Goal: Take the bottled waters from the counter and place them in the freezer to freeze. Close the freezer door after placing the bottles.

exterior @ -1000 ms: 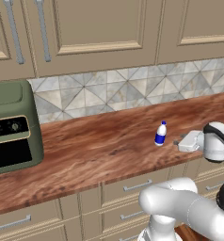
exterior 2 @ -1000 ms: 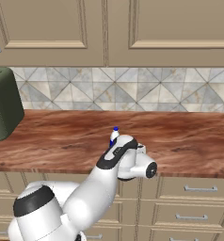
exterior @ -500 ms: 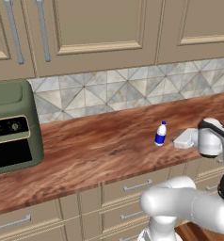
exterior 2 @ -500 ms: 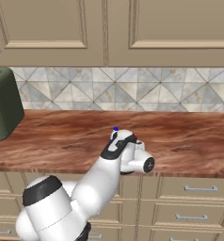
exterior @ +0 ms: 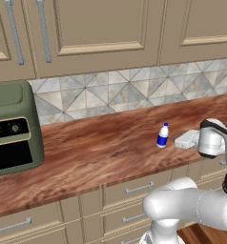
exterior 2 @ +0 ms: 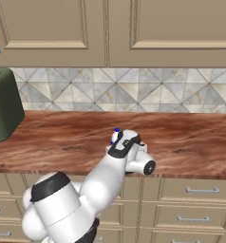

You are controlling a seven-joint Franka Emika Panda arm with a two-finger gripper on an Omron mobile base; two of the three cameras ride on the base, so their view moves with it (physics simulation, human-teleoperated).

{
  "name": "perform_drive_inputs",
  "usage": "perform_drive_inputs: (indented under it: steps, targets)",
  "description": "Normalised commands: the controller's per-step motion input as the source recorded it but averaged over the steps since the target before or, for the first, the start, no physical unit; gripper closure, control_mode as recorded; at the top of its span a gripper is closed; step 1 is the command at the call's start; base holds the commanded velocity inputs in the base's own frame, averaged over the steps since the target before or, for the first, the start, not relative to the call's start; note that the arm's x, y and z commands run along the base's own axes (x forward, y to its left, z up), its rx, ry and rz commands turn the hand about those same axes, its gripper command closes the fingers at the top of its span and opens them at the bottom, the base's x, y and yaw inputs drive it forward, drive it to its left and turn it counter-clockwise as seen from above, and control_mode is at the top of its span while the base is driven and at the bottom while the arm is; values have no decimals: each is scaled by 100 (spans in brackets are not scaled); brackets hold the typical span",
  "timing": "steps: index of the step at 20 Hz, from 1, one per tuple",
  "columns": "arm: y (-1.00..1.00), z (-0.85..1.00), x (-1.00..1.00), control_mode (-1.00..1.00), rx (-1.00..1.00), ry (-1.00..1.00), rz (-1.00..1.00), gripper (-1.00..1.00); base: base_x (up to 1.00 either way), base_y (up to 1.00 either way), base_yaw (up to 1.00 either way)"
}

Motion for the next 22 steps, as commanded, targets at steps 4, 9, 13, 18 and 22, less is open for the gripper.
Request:
perform_drive_inputs:
  steps: [4,9,13,18,22]
  targets:
    - [0,-30,21,-100,0,0,-8,-100,0,0,0]
    - [5,-23,16,-100,0,0,-4,-100,0,0,0]
    - [24,-3,0,-100,0,-1,0,-100,0,0,0]
    - [10,-1,16,-100,0,-1,0,-100,0,0,0]
    - [1,0,25,-100,0,0,0,-100,0,0,0]
